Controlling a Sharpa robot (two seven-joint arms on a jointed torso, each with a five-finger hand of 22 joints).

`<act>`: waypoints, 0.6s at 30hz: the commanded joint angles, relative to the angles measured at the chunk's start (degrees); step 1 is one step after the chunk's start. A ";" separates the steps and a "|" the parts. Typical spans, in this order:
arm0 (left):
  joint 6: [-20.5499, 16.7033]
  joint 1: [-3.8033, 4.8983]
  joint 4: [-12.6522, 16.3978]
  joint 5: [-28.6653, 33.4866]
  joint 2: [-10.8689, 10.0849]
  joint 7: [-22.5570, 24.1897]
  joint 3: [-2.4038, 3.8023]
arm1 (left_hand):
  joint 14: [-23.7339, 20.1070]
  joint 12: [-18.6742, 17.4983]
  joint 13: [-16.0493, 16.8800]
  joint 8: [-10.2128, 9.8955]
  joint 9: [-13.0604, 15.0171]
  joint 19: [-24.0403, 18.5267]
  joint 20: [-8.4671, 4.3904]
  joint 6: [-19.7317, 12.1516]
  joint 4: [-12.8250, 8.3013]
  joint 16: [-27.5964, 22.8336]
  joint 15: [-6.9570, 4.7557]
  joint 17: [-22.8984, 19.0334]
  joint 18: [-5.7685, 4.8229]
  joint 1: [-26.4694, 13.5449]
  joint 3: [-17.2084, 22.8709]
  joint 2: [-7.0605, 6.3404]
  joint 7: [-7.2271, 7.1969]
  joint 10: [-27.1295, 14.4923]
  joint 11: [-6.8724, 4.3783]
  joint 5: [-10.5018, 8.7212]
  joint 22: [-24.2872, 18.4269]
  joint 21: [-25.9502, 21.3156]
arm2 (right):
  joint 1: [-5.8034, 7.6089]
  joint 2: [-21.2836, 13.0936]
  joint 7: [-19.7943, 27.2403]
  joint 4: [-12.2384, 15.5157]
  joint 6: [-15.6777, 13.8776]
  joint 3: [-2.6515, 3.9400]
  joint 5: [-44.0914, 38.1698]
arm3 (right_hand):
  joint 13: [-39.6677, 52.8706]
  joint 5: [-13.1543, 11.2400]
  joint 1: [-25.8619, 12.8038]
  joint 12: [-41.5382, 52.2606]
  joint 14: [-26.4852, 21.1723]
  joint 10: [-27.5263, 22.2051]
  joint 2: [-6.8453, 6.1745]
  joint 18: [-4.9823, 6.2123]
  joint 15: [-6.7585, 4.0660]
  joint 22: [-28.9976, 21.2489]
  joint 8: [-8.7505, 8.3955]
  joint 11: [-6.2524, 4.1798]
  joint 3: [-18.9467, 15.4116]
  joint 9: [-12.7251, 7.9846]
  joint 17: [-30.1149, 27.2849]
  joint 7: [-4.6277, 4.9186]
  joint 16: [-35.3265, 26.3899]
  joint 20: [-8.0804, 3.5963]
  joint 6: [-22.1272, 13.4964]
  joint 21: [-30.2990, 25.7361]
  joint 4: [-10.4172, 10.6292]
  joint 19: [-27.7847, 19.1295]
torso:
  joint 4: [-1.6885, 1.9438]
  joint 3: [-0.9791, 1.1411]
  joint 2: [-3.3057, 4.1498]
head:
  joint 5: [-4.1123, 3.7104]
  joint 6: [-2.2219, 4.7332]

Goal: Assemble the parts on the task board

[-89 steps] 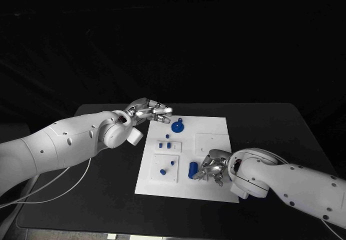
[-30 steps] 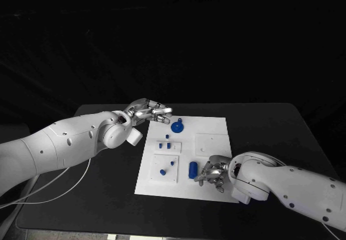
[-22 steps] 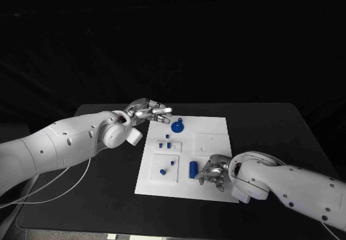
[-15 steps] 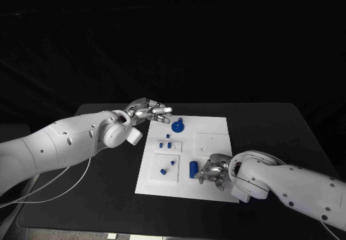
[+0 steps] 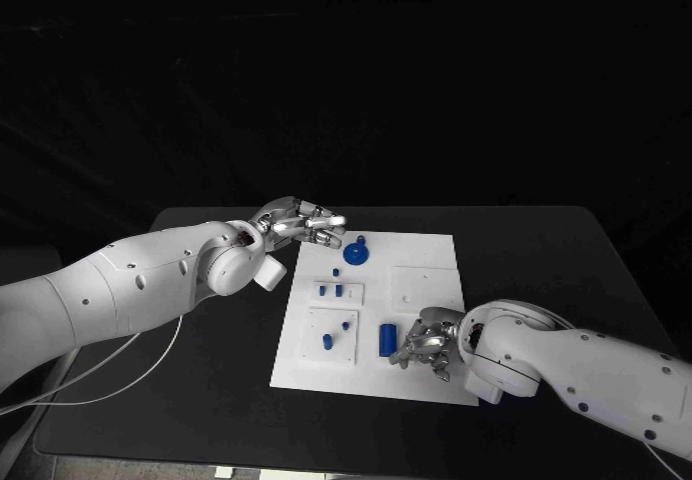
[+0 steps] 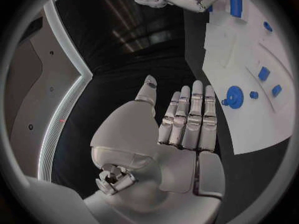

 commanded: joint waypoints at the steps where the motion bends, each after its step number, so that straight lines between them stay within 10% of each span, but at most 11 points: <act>1: 1.13 0.02 0.07 0.30 0.03 -0.07 0.04 | -0.42 -0.12 0.04 0.16 0.09 -0.32 0.23 -0.36 0.28 -0.30 0.01 0.03 0.09 -0.12 0.12 0.13 0.12 -0.39 -0.13 -0.21 0.04 0.27 | -0.04 -0.06 0.46 0.28 2.05 0.02 -1.08 | -0.09 0.28 1.07 0.18 0.20 0.12 -0.08 -0.97 -0.11 0.05 0.01 -0.01 -1.82 -0.26 -0.09 -0.36 0.22 -0.03 0.30 0.26 0.18 2.38 | 0.03 0.07 0.01 | -0.04 -0.13; 18: 0.94 0.02 0.08 0.32 -0.05 0.13 0.04 | -0.40 -0.12 0.04 0.18 0.09 -0.34 0.24 -0.33 0.12 -0.30 0.00 0.04 0.09 0.02 0.16 0.12 0.10 -0.37 -0.14 -0.21 0.05 0.26 | -0.04 -1.86 2.76 1.34 0.59 1.27 -0.90 | -0.21 -0.65 1.90 0.17 0.15 0.05 0.22 -0.82 -0.16 -0.07 0.01 0.07 -4.13 -1.47 -0.33 -0.29 0.04 -0.09 -0.13 -0.01 0.54 2.38 | -0.04 0.05 -0.05 | -0.04 -0.06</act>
